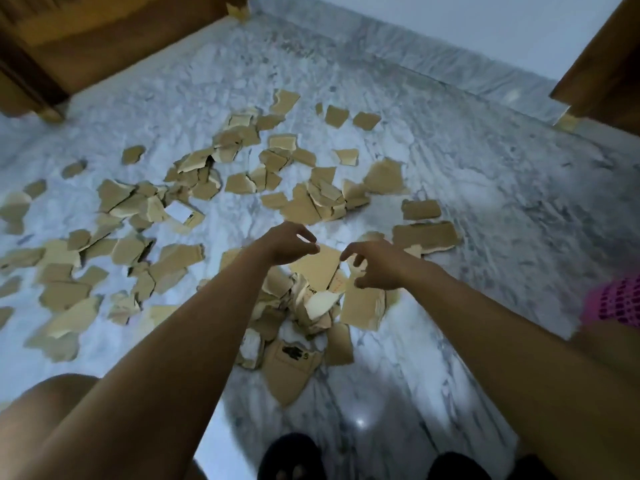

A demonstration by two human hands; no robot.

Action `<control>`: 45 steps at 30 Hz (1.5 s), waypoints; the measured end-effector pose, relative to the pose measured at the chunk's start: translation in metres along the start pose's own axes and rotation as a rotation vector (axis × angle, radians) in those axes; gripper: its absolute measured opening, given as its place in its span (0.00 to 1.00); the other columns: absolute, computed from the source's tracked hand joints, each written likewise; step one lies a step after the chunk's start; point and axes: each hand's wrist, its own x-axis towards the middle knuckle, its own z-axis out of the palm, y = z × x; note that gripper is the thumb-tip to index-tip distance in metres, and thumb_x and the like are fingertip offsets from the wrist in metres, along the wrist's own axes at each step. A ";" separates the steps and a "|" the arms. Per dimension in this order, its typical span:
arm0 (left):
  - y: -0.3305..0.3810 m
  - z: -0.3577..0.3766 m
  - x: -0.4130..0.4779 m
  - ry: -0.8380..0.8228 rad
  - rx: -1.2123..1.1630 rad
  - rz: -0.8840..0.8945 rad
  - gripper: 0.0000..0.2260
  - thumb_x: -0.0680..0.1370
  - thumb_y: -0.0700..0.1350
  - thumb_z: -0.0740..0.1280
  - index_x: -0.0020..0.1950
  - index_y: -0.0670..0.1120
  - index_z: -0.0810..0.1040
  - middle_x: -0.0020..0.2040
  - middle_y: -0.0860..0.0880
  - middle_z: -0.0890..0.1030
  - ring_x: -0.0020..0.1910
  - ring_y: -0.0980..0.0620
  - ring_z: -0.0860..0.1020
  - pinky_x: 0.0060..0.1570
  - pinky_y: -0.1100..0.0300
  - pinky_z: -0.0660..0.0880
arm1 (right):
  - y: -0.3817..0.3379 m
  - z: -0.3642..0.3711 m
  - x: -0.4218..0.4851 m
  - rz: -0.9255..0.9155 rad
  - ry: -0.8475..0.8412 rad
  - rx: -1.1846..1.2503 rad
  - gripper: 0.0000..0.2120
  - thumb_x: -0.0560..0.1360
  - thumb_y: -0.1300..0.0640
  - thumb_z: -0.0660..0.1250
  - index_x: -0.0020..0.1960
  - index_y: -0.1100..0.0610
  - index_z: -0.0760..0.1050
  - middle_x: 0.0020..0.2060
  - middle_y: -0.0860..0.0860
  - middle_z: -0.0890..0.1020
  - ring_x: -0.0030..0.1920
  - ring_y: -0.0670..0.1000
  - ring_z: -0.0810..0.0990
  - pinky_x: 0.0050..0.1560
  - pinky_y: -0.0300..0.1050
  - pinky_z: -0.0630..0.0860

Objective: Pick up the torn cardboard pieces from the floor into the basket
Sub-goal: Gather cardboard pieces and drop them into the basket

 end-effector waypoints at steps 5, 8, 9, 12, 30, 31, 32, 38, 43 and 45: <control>-0.042 0.040 -0.037 0.010 0.026 -0.085 0.18 0.72 0.46 0.76 0.61 0.50 0.79 0.60 0.48 0.79 0.57 0.50 0.79 0.55 0.58 0.74 | -0.008 0.036 0.008 -0.168 -0.228 -0.379 0.31 0.71 0.59 0.72 0.70 0.40 0.69 0.67 0.46 0.75 0.61 0.52 0.77 0.49 0.49 0.79; -0.080 0.090 -0.063 -0.051 0.109 -0.139 0.21 0.70 0.47 0.78 0.61 0.50 0.79 0.60 0.48 0.78 0.58 0.50 0.77 0.54 0.60 0.72 | -0.008 0.081 0.010 -0.350 -0.293 -0.593 0.31 0.72 0.60 0.72 0.72 0.43 0.69 0.69 0.47 0.72 0.64 0.55 0.76 0.44 0.44 0.74; -0.092 0.107 -0.069 -0.078 0.150 -0.166 0.23 0.69 0.48 0.78 0.62 0.51 0.78 0.61 0.48 0.77 0.60 0.48 0.76 0.57 0.58 0.73 | -0.005 0.098 0.010 -0.405 -0.291 -0.608 0.32 0.71 0.61 0.72 0.72 0.44 0.70 0.70 0.48 0.71 0.67 0.56 0.73 0.51 0.48 0.75; -0.115 0.146 -0.079 -0.102 0.375 -0.158 0.33 0.67 0.49 0.79 0.70 0.55 0.70 0.70 0.48 0.69 0.67 0.44 0.69 0.64 0.48 0.71 | 0.004 0.130 0.008 -0.444 -0.240 -0.674 0.31 0.73 0.58 0.71 0.74 0.46 0.67 0.74 0.49 0.66 0.72 0.58 0.65 0.64 0.54 0.70; -0.153 0.165 -0.053 -0.010 0.769 0.108 0.44 0.70 0.58 0.74 0.78 0.50 0.52 0.73 0.45 0.66 0.71 0.42 0.62 0.66 0.46 0.63 | 0.005 0.172 0.005 -0.209 -0.066 -0.838 0.13 0.80 0.58 0.61 0.64 0.54 0.75 0.67 0.56 0.71 0.68 0.60 0.67 0.63 0.57 0.67; -0.155 0.165 -0.052 -0.020 0.747 0.109 0.44 0.71 0.58 0.74 0.78 0.49 0.51 0.73 0.44 0.67 0.72 0.42 0.62 0.66 0.46 0.63 | 0.007 0.176 0.006 -0.183 -0.097 -0.834 0.14 0.80 0.57 0.61 0.65 0.54 0.74 0.67 0.56 0.70 0.68 0.60 0.67 0.63 0.56 0.67; -0.156 0.165 -0.051 -0.026 0.726 0.107 0.44 0.71 0.57 0.73 0.78 0.48 0.51 0.74 0.43 0.66 0.72 0.41 0.62 0.66 0.46 0.63 | 0.010 0.179 0.006 -0.153 -0.128 -0.824 0.15 0.80 0.56 0.61 0.67 0.56 0.72 0.68 0.57 0.70 0.67 0.60 0.67 0.63 0.56 0.68; -0.154 0.162 -0.055 0.029 0.735 0.222 0.40 0.71 0.64 0.69 0.76 0.50 0.56 0.75 0.45 0.60 0.69 0.43 0.62 0.68 0.44 0.63 | -0.005 0.149 0.009 -0.017 -0.204 -0.494 0.34 0.77 0.40 0.64 0.73 0.60 0.60 0.71 0.57 0.65 0.72 0.59 0.61 0.71 0.57 0.65; -0.159 0.162 -0.051 0.031 0.750 0.219 0.49 0.67 0.64 0.74 0.80 0.55 0.50 0.76 0.49 0.59 0.70 0.44 0.61 0.70 0.45 0.60 | -0.032 0.111 0.043 -0.086 -0.140 -0.667 0.37 0.76 0.34 0.61 0.74 0.57 0.57 0.70 0.55 0.61 0.72 0.59 0.58 0.73 0.63 0.58; -0.158 0.166 -0.046 0.056 0.796 0.184 0.51 0.65 0.65 0.74 0.79 0.52 0.51 0.74 0.45 0.62 0.69 0.43 0.63 0.68 0.46 0.61 | -0.040 0.114 0.056 -0.117 -0.172 -0.713 0.34 0.78 0.40 0.61 0.76 0.57 0.56 0.72 0.54 0.59 0.72 0.58 0.57 0.73 0.63 0.58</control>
